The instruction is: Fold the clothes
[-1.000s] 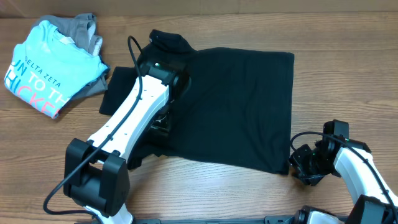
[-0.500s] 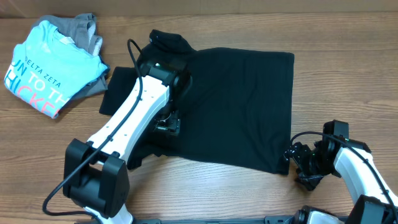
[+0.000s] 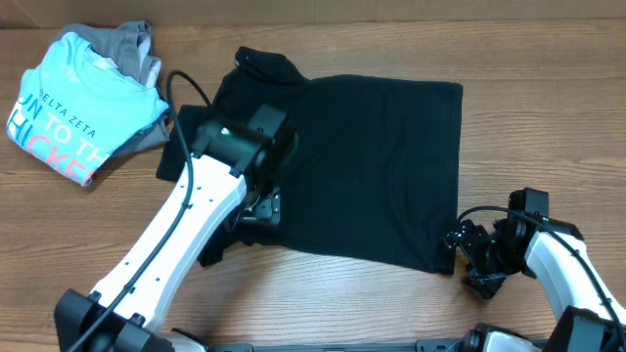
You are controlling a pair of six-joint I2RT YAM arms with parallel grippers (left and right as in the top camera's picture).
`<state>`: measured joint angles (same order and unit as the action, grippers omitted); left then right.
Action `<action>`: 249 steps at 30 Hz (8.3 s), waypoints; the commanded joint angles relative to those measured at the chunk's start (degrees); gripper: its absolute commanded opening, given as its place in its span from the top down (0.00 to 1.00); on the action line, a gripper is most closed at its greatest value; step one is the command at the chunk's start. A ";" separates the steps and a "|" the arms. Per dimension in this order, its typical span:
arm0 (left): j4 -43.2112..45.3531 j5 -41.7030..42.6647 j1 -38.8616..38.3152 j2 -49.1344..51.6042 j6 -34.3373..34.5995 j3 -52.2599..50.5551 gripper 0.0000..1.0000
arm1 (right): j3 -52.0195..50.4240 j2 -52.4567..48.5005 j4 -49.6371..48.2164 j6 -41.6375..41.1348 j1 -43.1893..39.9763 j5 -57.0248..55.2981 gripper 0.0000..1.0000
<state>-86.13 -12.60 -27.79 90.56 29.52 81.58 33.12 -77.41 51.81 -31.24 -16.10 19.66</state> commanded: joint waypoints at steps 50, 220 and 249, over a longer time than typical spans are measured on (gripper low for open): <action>20.63 7.76 -2.25 0.81 -5.20 -23.56 0.96 | 1.07 0.57 -1.20 0.20 -0.15 0.52 0.08; 17.18 17.57 24.28 -16.22 10.01 -42.36 0.20 | 5.62 0.26 6.62 9.25 -7.50 3.96 0.05; 28.83 19.85 24.55 -14.80 21.62 -47.65 0.10 | 5.62 0.26 5.22 10.67 -7.50 6.19 0.04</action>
<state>-58.33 5.43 -3.31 75.42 46.89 34.00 37.52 -78.26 57.45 -20.95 -23.27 24.29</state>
